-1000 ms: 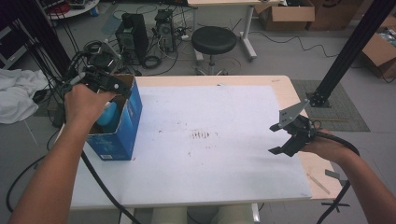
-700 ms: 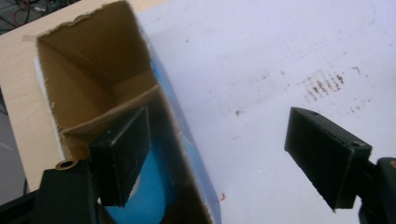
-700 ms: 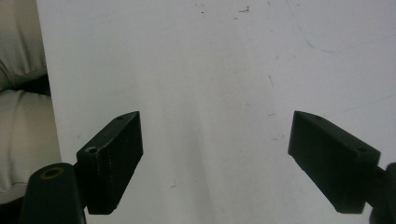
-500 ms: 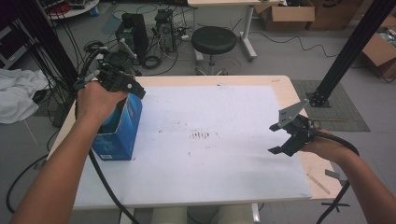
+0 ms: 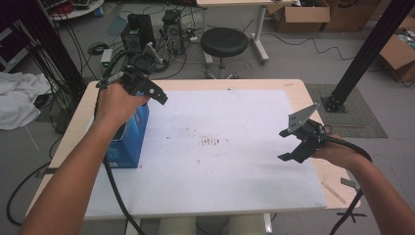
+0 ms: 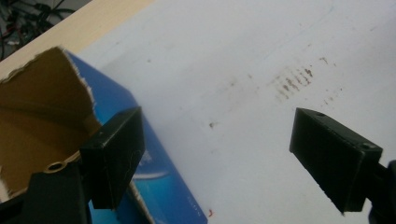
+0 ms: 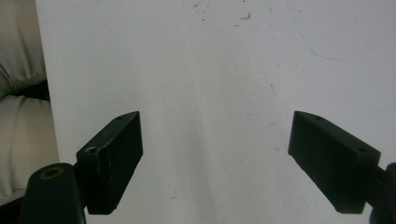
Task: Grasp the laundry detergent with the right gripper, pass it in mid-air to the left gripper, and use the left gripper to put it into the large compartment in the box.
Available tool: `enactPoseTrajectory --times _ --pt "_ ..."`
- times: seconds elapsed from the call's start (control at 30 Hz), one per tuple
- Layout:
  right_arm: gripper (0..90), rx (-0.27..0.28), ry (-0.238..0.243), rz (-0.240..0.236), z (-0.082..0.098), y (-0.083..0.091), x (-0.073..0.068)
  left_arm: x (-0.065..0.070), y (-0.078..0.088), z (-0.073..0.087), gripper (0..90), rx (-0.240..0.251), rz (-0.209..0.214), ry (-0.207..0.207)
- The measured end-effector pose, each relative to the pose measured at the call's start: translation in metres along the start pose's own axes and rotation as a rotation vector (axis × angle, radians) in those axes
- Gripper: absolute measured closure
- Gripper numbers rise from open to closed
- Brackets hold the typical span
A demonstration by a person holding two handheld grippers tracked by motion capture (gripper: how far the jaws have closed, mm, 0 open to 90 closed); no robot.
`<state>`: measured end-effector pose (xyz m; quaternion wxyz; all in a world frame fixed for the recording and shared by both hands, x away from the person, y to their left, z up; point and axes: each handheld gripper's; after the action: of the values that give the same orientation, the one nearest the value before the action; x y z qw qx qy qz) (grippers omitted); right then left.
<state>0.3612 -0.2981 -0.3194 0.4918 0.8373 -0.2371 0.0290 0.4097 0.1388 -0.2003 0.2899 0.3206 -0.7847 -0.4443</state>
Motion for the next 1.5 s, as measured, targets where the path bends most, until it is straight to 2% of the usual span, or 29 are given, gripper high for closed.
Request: enactPoseTrajectory --times 0.3,0.5,0.63,0.87,1.03,1.23,1.5 --pt "17.6 -0.003 -0.005 -0.006 -0.005 -0.003 0.0 0.02 -0.022 -0.018 19.5 -0.027 0.052 -0.114" --pt "17.6 -0.012 -0.007 -0.005 -0.009 -0.003 0.0 0.031 -0.036 -0.026 19.8 -0.076 0.102 -0.196" --pt "17.6 -0.015 -0.013 -0.003 -0.012 -0.003 0.0 0.035 -0.042 -0.027 20.0 -0.113 0.121 -0.244" --pt "17.6 -0.023 -0.012 -0.012 -0.017 -0.007 -0.001 0.039 -0.054 -0.027 20.1 -0.143 0.157 -0.298" --pt "17.6 -0.026 -0.009 -0.013 -0.019 -0.011 0.003 0.046 -0.067 -0.028 20.5 -0.171 0.176 -0.35" --pt "17.6 -0.023 -0.015 -0.014 -0.02 -0.015 0.006 0.048 -0.074 -0.03 20.5 -0.187 0.191 -0.386" --pt "17.8 -0.033 -0.014 -0.018 -0.021 -0.019 0.007 0.047 -0.081 -0.033 20.6 -0.203 0.196 -0.39"
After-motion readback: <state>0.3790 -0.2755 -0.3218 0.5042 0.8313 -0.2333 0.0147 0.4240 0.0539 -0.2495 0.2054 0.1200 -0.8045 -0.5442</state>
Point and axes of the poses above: each handheld gripper's, and its own axes: y roughly backward along the jaws, z roughly out of its underside, x roughly to its right, and after that the axes turned 15 degrees about z, right-handed
